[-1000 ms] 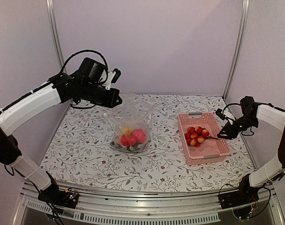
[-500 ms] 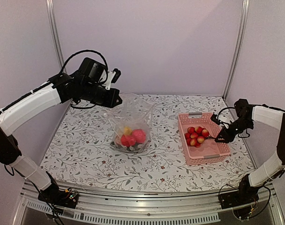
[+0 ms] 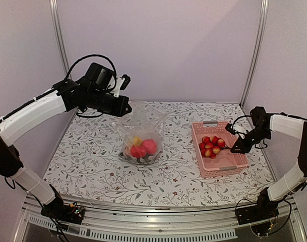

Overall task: Place the food in the zip-top bag and seal the zipper
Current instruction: Pick up the fake fruit from the bin.

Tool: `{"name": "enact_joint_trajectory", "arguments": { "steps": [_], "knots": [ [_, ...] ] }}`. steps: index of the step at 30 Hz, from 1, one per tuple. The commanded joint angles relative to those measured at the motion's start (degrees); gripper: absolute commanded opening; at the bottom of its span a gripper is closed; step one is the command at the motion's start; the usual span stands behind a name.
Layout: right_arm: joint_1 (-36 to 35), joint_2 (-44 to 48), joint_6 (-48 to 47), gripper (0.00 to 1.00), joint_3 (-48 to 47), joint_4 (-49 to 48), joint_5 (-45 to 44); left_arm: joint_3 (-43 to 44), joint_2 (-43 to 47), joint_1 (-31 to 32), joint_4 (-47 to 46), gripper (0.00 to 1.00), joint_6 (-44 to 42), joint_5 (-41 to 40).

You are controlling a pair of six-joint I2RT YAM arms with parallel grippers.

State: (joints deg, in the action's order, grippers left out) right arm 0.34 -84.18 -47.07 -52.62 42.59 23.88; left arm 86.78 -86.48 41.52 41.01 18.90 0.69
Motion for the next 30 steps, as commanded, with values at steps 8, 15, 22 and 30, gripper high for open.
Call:
{"name": "enact_joint_trajectory", "arguments": {
  "steps": [8, 15, 22, 30],
  "knots": [
    [-3.7, -0.4, 3.4, 0.18, 0.9, -3.0, -4.2, -1.6, 1.0, 0.3, -1.4, 0.0, 0.4, 0.1],
    [-3.8, 4.4, 3.7, 0.06, -1.3, -1.2, -5.7, -1.7, 0.9, 0.3, -1.9, 0.0, 0.6, 0.3],
    [-3.8, 6.4, 3.0, 0.04, -1.9, 1.4, -4.4, -1.8, 0.5, 0.4, -2.8, 0.0, 0.8, 0.6],
    [-3.8, 7.5, 3.8, 0.03, -5.0, 3.3, -2.3, -1.7, 0.1, 0.5, -3.0, 0.0, 0.8, 0.9]
  ]
}}
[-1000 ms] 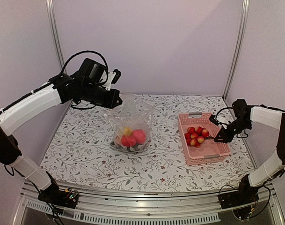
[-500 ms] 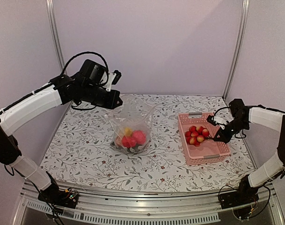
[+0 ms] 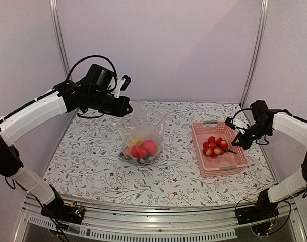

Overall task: Place the food in the zip-top bag and seal the zipper
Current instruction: Pick up the fake fruit from the bin.

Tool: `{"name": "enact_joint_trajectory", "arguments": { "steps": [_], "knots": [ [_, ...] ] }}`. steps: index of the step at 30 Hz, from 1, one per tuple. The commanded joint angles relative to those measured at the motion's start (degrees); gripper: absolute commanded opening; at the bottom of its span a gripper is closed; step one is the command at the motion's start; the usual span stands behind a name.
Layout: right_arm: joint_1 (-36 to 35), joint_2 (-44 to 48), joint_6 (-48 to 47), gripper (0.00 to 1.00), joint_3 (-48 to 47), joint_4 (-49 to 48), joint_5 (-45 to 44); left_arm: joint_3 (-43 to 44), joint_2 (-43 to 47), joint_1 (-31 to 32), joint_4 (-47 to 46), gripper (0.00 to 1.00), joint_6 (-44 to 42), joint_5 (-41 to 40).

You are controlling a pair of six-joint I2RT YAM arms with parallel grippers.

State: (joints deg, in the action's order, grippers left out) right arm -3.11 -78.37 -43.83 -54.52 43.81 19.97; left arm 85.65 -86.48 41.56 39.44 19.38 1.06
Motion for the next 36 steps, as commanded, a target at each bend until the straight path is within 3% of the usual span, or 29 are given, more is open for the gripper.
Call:
{"name": "enact_joint_trajectory", "arguments": {
  "steps": [1, 10, 20, 23, 31, 36],
  "knots": [
    [-0.4, 1.8, 0.1, 0.08, -3.1, 2.6, 1.4, -0.5, 0.0, 0.5, -1.5, 0.0, 0.3, 0.7],
    [-0.3, 1.6, -1.9, 0.3, 4.9, -0.3, -3.4, -0.1, -0.5, 0.5, -2.0, 0.0, 0.2, 1.0],
    [-0.3, -2.3, 1.0, 0.35, 7.7, -5.7, -4.6, 1.2, -1.5, 0.5, -0.3, 0.0, -0.2, 1.3],
    [-0.3, -3.3, 1.1, 0.31, 7.8, -6.3, -5.6, 1.3, -1.3, 0.6, -0.4, 0.0, -0.2, 1.1],
    [-0.3, 0.4, 1.5, 0.01, 3.7, -2.9, -4.9, 2.8, -2.5, 0.9, -0.6, 0.0, 0.0, 1.7],
    [-0.4, 5.0, 1.3, 0.0, -2.5, 1.5, -3.6, 4.7, -4.4, 1.5, -2.3, 0.0, 0.4, 3.0]
  ]
}}
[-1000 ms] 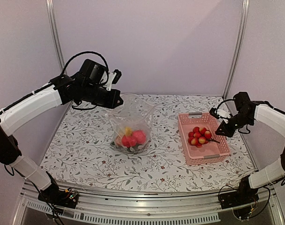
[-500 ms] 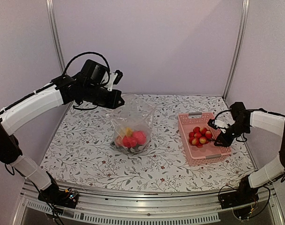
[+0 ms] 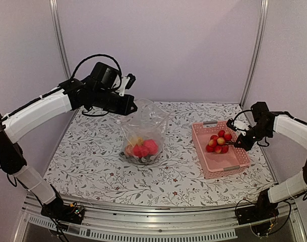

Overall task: Place the food in the zip-top bag and seal the zipper
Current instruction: Pick up the fake fruit from the bin, then place the fake fruit in the zipper food storage bag.

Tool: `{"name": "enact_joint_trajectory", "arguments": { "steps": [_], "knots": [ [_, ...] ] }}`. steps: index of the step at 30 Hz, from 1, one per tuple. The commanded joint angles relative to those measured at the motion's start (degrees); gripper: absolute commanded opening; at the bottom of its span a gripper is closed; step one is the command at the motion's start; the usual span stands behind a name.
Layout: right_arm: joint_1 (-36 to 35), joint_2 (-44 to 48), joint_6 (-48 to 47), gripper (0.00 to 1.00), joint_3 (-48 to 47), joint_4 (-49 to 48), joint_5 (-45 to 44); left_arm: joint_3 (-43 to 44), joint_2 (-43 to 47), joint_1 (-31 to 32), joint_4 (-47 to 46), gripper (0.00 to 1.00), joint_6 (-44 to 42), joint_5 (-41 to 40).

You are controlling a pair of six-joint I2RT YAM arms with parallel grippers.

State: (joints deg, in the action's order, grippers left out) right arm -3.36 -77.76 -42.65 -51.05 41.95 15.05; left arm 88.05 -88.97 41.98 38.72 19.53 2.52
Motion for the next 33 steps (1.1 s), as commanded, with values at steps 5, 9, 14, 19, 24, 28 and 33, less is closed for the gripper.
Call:
{"name": "enact_joint_trajectory", "arguments": {
  "steps": [5, 9, 14, 19, 24, 28, 33],
  "knots": [
    [-0.1, 7.5, -0.4, 0.0, -14.3, 7.7, 3.2, 4.6, -3.6, 1.5, -3.9, 0.0, 0.8, 2.2],
    [-0.2, 8.8, -0.6, 0.0, -21.4, 10.9, 7.7, 6.9, -4.7, 1.6, -4.4, 0.0, 0.7, 2.6],
    [-0.3, 7.7, -1.3, 0.0, -31.5, 14.5, 15.6, 7.7, -5.3, 1.6, -4.2, 0.0, 0.7, 2.7],
    [-2.6, 5.9, -0.8, 0.0, -39.6, 15.6, 23.1, 7.4, -5.5, 1.6, -4.2, 0.0, 1.6, 2.9],
    [-8.7, 4.0, 0.9, 0.0, -44.8, 14.8, 26.8, 7.2, -5.3, 1.7, -4.2, 0.0, 2.0, 2.9],
    [-14.9, 2.0, 1.6, 0.0, -47.4, 14.4, 27.9, 7.2, -5.2, 1.8, -4.1, 0.0, 2.2, 2.8],
    [-22.1, 0.0, 2.1, 0.0, -48.3, 13.1, 28.3, 7.1, -5.1, 1.7, -4.1, 0.0, 2.6, 2.7]
  ]
}}
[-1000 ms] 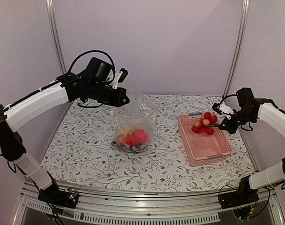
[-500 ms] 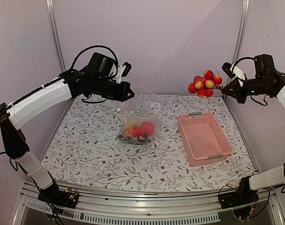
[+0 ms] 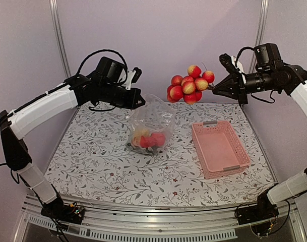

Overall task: Place the food in the zip-top bag and seal the zipper
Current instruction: Place the fake fruit in the zipper food storage bag.

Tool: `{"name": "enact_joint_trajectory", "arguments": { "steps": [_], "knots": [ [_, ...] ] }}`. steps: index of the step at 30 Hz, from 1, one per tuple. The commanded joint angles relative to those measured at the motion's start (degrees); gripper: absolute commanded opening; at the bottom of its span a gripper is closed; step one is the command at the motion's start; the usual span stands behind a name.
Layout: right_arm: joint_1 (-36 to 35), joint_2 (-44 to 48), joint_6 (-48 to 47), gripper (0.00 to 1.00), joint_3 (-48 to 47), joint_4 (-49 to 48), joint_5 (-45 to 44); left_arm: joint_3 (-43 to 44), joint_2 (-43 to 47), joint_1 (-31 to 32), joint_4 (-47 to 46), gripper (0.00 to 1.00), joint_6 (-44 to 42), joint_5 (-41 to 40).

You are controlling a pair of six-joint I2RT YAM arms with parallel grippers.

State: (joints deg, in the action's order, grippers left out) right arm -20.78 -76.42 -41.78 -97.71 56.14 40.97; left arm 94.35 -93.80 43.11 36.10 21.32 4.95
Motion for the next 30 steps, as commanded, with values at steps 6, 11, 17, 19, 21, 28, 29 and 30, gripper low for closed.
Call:
{"name": "enact_joint_trajectory", "arguments": {
  "steps": [6, 11, 17, 19, 21, 28, 29, 30],
  "knots": [
    [-11.6, -4.5, 2.0, 0.0, -1.8, -3.9, 0.4, 0.5, 0.0, 0.6, -1.5, 0.0, 0.8, 0.5],
    [-14.6, -7.5, 2.2, 0.0, -1.9, -6.6, -0.3, 0.3, 0.2, 0.7, -1.3, 0.0, 0.8, 1.0],
    [-15.6, -10.9, 2.0, 0.0, -0.9, -9.7, -3.2, 0.5, 1.1, 0.7, 0.0, 0.0, 0.1, 0.7],
    [-15.6, -11.8, 1.9, 0.0, -0.4, -10.3, -4.4, 0.3, 1.5, 0.7, 0.3, 0.0, -0.1, 0.2],
    [-15.7, -13.1, 1.3, 0.0, 0.0, -10.2, -5.4, 0.0, 1.9, 0.6, 0.4, 0.0, -0.2, -0.1],
    [-16.8, -16.6, -1.1, 0.0, 0.0, -7.6, -9.6, -0.6, 2.0, 0.7, 0.1, 0.0, -0.2, -0.2],
    [-17.2, -16.9, -1.4, 0.0, 0.1, -7.3, -10.4, -0.7, 2.0, 0.7, 0.0, 0.0, -0.3, -0.2],
    [-17.6, -17.0, -1.7, 0.0, 0.3, -7.1, -11.4, -0.7, 2.0, 0.6, -0.1, 0.0, -0.3, -0.2]
  ]
}}
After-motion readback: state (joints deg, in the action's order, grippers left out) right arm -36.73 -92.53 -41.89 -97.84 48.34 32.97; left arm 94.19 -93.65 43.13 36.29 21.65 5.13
